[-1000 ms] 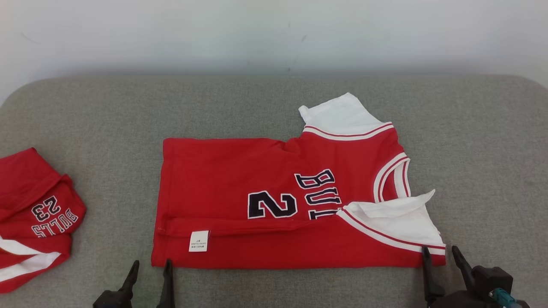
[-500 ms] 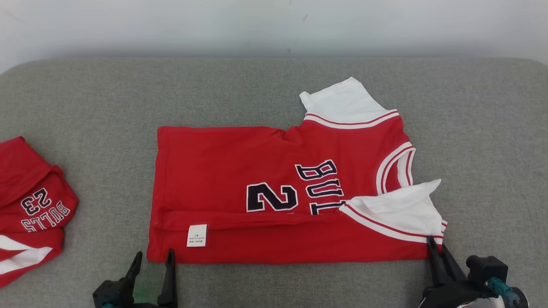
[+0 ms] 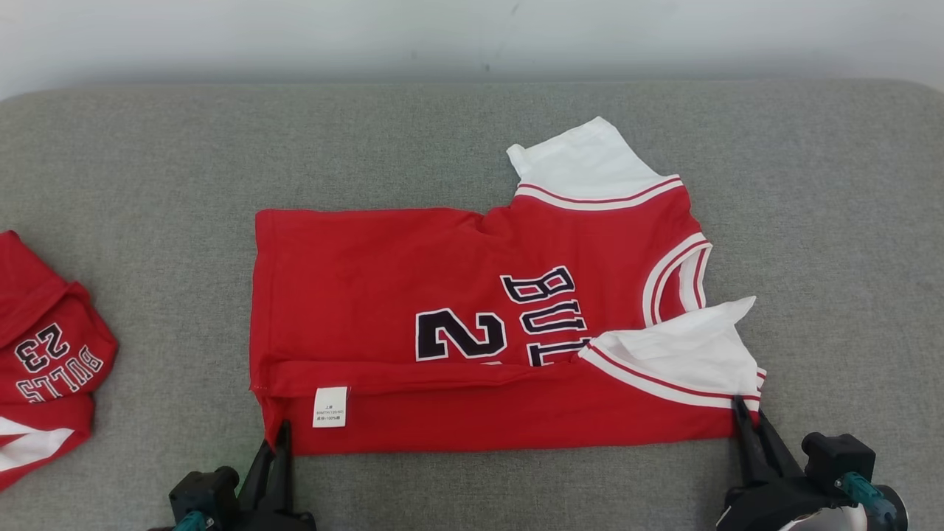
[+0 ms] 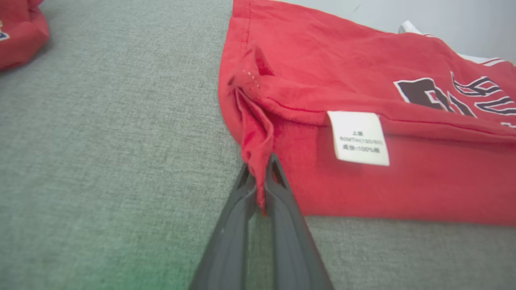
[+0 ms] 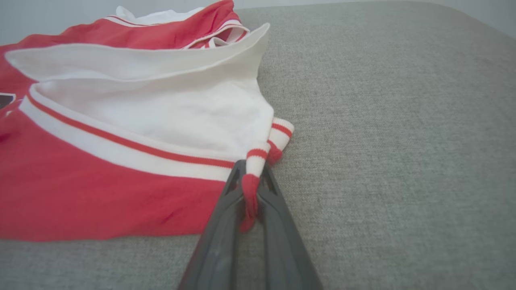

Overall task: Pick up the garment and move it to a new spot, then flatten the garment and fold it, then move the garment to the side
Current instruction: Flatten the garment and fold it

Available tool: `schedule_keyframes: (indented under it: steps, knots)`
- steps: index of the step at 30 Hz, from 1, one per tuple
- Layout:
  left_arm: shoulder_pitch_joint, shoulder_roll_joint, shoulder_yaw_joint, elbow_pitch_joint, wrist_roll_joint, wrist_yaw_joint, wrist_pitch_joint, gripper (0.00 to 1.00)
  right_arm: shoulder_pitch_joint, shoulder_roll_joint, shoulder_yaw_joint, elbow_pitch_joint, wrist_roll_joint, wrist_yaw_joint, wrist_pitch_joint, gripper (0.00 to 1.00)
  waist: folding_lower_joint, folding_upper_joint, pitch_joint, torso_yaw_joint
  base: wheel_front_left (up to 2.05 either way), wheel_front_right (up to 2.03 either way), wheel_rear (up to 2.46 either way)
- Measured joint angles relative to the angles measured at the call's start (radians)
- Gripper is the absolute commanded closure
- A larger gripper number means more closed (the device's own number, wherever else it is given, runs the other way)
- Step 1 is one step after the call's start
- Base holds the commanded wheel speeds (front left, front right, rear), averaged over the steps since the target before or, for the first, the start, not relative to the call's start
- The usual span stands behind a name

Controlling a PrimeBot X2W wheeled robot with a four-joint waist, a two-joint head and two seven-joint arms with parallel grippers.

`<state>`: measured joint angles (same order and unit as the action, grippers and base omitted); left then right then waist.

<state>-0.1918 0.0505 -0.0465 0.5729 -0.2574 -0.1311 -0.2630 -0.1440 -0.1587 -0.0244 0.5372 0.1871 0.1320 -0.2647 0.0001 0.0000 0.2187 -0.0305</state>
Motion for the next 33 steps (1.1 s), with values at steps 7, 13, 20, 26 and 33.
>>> schedule_keyframes:
  steps: [7,13,20,26,33]
  knots:
    - [-0.003,0.0,0.011,-0.01,-0.01,-0.001,0.0,1.0,0.0,0.011,-0.007,-0.04,0.016,0.0,0.001,1.0,0.0,0.0,-0.011,0.002,0.0,0.0,0.0]
    - [0.046,0.0,0.032,-0.029,0.002,-0.001,0.0,1.0,0.025,0.018,-0.008,-0.058,0.023,0.0,0.001,1.0,0.0,0.0,-0.063,-0.002,0.0,0.0,0.0]
    - [0.143,-0.001,0.049,-0.012,0.004,-0.001,0.0,1.0,0.109,0.026,0.008,-0.053,0.041,0.0,0.001,1.0,-0.0001,-0.0001,-0.173,-0.016,0.0,0.0,0.0]
    - [0.198,-0.001,0.058,0.001,0.007,-0.001,0.0,1.0,0.172,0.025,0.016,-0.077,0.052,0.0,0.001,1.0,-0.0002,-0.0001,-0.235,-0.032,0.0,0.0,0.0]
    - [0.257,-0.002,0.058,0.017,0.005,-0.001,0.0,1.0,0.231,0.023,0.024,-0.09,0.059,0.0,0.001,1.0,-0.0003,-0.0001,-0.263,-0.051,0.0,0.0,0.0]
